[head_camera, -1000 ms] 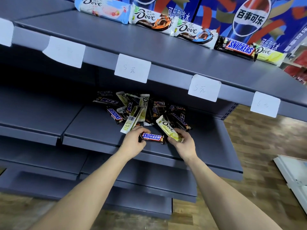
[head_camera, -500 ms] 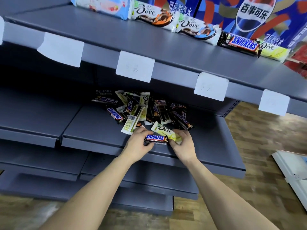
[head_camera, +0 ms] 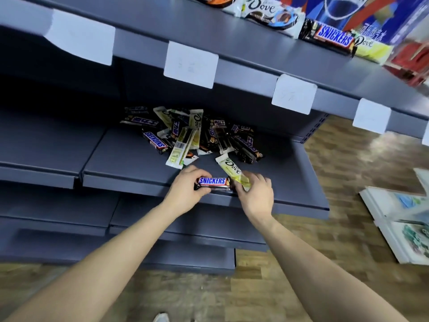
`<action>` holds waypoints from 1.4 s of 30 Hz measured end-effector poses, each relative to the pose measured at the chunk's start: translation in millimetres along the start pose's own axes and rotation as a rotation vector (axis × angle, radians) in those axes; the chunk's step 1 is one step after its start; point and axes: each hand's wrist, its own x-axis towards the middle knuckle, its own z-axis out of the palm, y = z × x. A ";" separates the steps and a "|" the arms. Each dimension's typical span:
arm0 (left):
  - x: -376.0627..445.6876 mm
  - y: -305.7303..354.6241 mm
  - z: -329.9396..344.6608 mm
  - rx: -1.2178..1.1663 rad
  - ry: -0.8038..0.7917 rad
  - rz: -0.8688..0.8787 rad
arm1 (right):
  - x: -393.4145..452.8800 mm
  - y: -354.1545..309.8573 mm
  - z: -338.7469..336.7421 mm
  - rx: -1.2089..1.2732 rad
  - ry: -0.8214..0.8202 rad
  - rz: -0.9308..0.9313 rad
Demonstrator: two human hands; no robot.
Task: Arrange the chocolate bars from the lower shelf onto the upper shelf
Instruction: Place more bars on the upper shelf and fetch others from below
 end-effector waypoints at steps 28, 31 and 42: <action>-157.3 293.5 -167.2 0.600 0.328 0.418 | -85.3 -38.3 -332.5 0.051 0.340 -0.624; -155.1 306.5 -167.1 0.645 0.341 0.440 | -84.1 -38.0 -349.9 0.022 0.345 -0.636; -78.7 341.1 -140.7 0.623 0.375 0.519 | -25.8 2.5 -383.7 -0.098 0.312 -0.564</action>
